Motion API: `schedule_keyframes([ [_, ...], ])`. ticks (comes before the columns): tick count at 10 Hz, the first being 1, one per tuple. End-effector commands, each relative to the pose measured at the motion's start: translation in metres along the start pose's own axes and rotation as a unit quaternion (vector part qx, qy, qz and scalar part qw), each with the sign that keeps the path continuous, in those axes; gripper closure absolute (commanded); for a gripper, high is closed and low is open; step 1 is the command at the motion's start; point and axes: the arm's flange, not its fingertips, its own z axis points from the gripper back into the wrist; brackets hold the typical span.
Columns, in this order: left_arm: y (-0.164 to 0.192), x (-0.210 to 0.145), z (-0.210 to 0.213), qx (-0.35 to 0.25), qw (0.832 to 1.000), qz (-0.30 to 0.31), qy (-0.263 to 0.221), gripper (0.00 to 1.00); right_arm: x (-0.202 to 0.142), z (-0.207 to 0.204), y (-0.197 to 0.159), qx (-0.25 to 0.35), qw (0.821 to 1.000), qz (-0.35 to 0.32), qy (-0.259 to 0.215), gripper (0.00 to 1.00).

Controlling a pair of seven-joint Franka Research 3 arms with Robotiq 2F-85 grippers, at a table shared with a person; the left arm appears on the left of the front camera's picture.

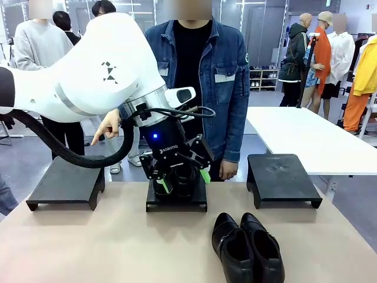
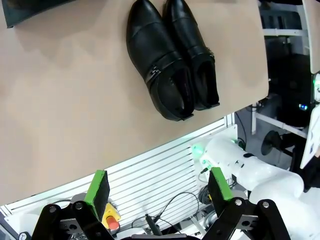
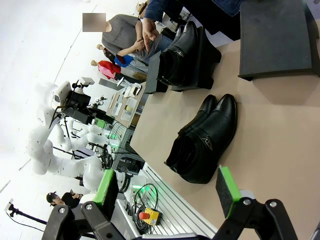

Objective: Place the shoes on the stand as instructed by the person.
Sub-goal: Pick up another pair of Shoes and place it on the Shoes Stand indicated by the person.

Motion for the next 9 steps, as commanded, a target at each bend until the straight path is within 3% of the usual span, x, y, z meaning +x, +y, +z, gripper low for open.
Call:
schedule_keyframes([
  [1, 0.0, 0.0, -0.001, 0.003, 1.0, -0.002, -0.002, 0.0, -0.001, 0.001, 0.002, 0.003, 1.0, 0.003, -0.002, 0.0],
  [2, 0.0, 0.0, 0.0, 0.0, 1.0, 0.0, 0.0, 0.0, -0.001, 0.001, 0.002, 0.003, 1.0, 0.003, -0.002, 0.0],
  [3, -0.029, 0.006, -0.001, 0.012, 1.0, 0.007, -0.022, 0.0, -0.001, 0.001, 0.002, 0.003, 1.0, 0.003, -0.002, 0.0],
  [4, -0.07, 0.014, -0.016, 0.055, 0.998, 0.009, -0.006, 0.0, -0.001, 0.001, 0.002, 0.003, 1.0, 0.003, -0.002, 0.0],
  [5, -0.097, 0.02, -0.03, 0.055, 0.998, 0.017, 0.007, 0.0, -0.001, 0.001, 0.002, 0.003, 1.0, 0.003, -0.002, 0.0],
  [9, -0.144, 0.02, -0.086, 0.091, 0.995, 0.039, 0.021, 0.0, -0.001, 0.001, 0.002, 0.003, 1.0, 0.003, -0.002, 0.0],
])
